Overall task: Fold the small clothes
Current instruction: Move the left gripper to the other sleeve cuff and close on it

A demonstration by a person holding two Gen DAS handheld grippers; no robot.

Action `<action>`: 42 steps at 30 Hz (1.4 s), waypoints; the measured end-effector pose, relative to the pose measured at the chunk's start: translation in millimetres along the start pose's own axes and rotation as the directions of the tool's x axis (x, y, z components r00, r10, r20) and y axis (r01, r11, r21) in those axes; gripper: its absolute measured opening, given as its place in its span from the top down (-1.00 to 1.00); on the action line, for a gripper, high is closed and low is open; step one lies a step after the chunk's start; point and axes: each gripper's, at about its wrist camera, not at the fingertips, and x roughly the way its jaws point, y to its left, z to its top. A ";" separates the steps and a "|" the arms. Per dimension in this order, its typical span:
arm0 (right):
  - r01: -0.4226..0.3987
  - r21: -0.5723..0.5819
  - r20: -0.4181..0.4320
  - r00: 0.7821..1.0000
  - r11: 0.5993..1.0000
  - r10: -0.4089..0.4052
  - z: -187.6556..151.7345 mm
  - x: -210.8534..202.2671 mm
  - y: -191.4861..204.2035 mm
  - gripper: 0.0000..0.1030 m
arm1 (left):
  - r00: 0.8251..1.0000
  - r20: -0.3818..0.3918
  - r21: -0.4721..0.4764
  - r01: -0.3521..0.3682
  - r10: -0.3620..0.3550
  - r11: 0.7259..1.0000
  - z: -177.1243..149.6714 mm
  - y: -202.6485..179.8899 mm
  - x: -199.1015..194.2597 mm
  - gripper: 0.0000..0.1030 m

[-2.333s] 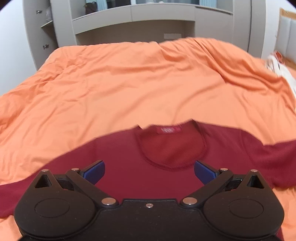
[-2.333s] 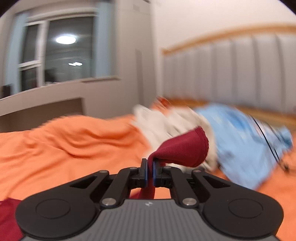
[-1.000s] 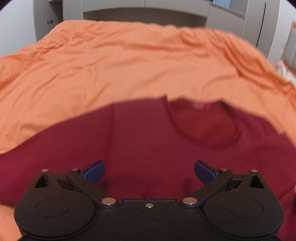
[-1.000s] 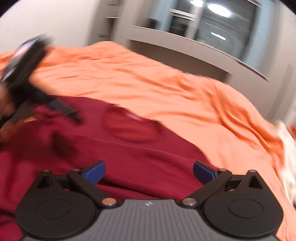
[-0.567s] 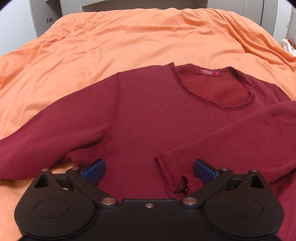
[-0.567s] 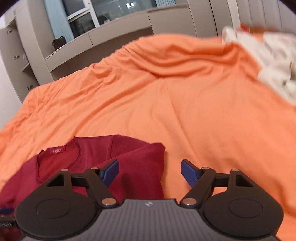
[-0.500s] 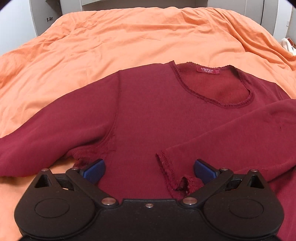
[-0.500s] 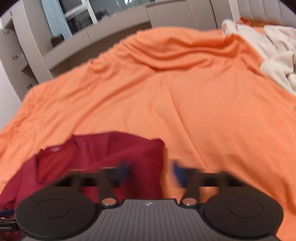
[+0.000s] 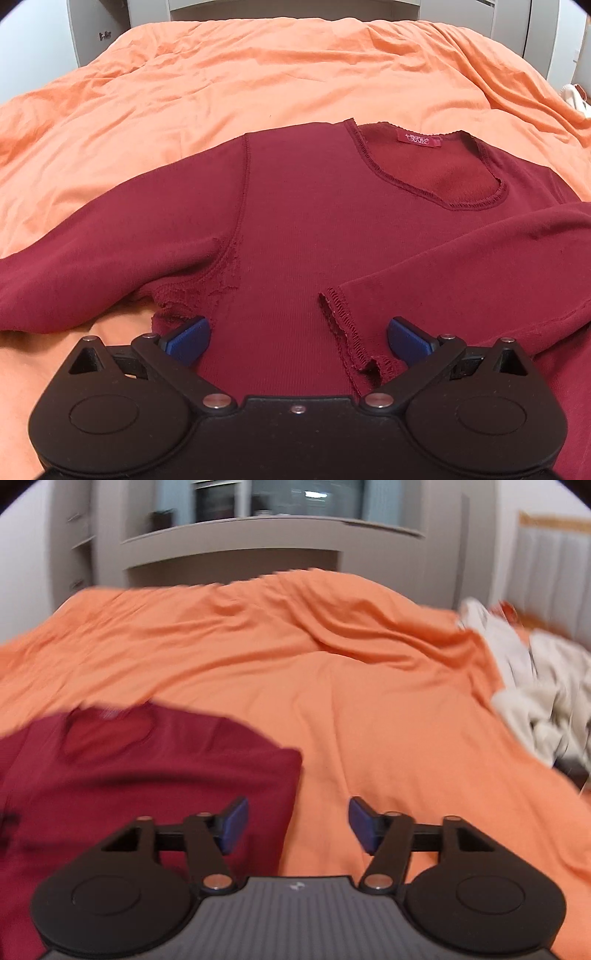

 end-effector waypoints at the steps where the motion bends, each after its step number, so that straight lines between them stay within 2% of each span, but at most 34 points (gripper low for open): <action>1: 0.001 -0.034 0.000 1.000 0.999 -0.001 -5.9 -8.1 4.0 -0.35 | 1.000 0.002 0.001 -0.001 0.001 1.000 -0.2 -0.3 -0.2 -0.99; 5: 0.002 -0.146 -0.037 0.999 0.989 -0.007 -29.7 -13.5 23.7 -0.41 | 1.000 0.005 0.004 -0.004 0.004 1.000 -0.5 -0.4 -0.3 -0.99; 7: 0.028 -0.178 -0.043 0.998 0.984 -0.037 -36.8 -4.8 32.8 -0.33 | 1.000 0.005 0.003 -0.002 0.002 1.000 -0.5 -0.2 -0.2 -0.99; 10: 0.061 -0.199 -0.027 0.997 0.978 -0.068 -41.7 12.6 44.7 0.30 | 1.000 0.005 0.001 0.001 -0.001 1.000 -1.0 0.6 -0.4 -0.99; 11: 0.076 -0.195 -0.019 0.997 0.978 -0.081 -43.5 16.0 45.4 0.80 | 1.000 0.006 0.000 0.002 -0.002 1.000 -1.1 0.6 -0.4 -0.99; 13: 0.095 -0.153 0.001 0.995 0.984 -0.096 -44.7 14.3 45.3 0.89 | 1.000 0.006 0.000 0.004 -0.004 1.000 -1.2 1.7 -0.4 -0.99; 15: 0.133 -0.162 -0.012 0.991 0.978 -0.137 -47.5 11.2 43.8 0.92 | 1.000 0.007 0.004 0.001 -0.001 1.000 -1.2 1.1 0.0 -0.99; 19: 0.113 -0.183 -0.047 0.991 0.977 -0.124 -54.1 13.1 46.1 0.95 | 1.000 0.012 0.026 -0.019 0.018 0.999 -1.5 -2.3 -0.3 -0.99; 22: 0.090 -0.196 -0.054 0.993 0.977 -0.103 -44.8 2.8 50.4 0.79 | 1.000 -0.004 0.003 -0.015 0.015 1.000 7.0 1.3 -9.3 -0.99; 24: 0.094 -0.199 -0.053 0.993 0.975 -0.107 -38.7 -8.5 51.9 0.01 | 1.000 0.001 -0.030 -0.008 0.008 1.000 14.2 7.2 -24.6 -0.99; 28: 0.102 -0.197 -0.013 0.994 0.975 -0.107 -24.5 -44.0 59.5 -0.49 | 0.999 0.037 -0.058 -0.015 0.017 0.998 25.5 26.5 -66.9 -0.99; 29: 0.094 -0.186 0.003 0.995 0.978 -0.095 -20.1 -54.8 62.0 -0.77 | 0.999 0.043 -0.059 -0.026 0.029 0.998 27.6 33.6 -76.7 -0.99; 30: 0.081 -0.180 0.029 0.997 0.980 -0.077 -15.9 -67.0 66.1 -0.93 | 0.998 0.049 -0.059 -0.044 0.047 0.997 29.5 43.3 -86.6 -0.99; 32: 0.051 -0.185 0.059 0.997 0.981 -0.041 -7.7 -87.4 76.8 -1.00 | 0.993 0.057 -0.063 -0.095 0.099 0.993 32.8 69.7 -105.5 -0.99; 36: -0.020 -0.152 0.087 0.996 0.988 0.034 7.3 -122.1 105.9 -1.00 | 0.981 0.046 -0.099 -0.181 0.186 0.978 31.6 136.2 -134.1 -0.99; 39: -0.032 -0.072 0.139 0.989 0.997 0.042 6.2 -144.1 133.5 -1.00 | 0.976 0.029 -0.156 -0.208 0.215 0.965 21.6 189.0 -147.8 -0.99; 42: -0.115 0.017 0.163 0.980 0.993 0.111 -7.7 -156.2 161.0 -1.00 | 0.975 -0.011 -0.253 -0.220 0.224 0.942 7.2 241.6 -152.4 -0.99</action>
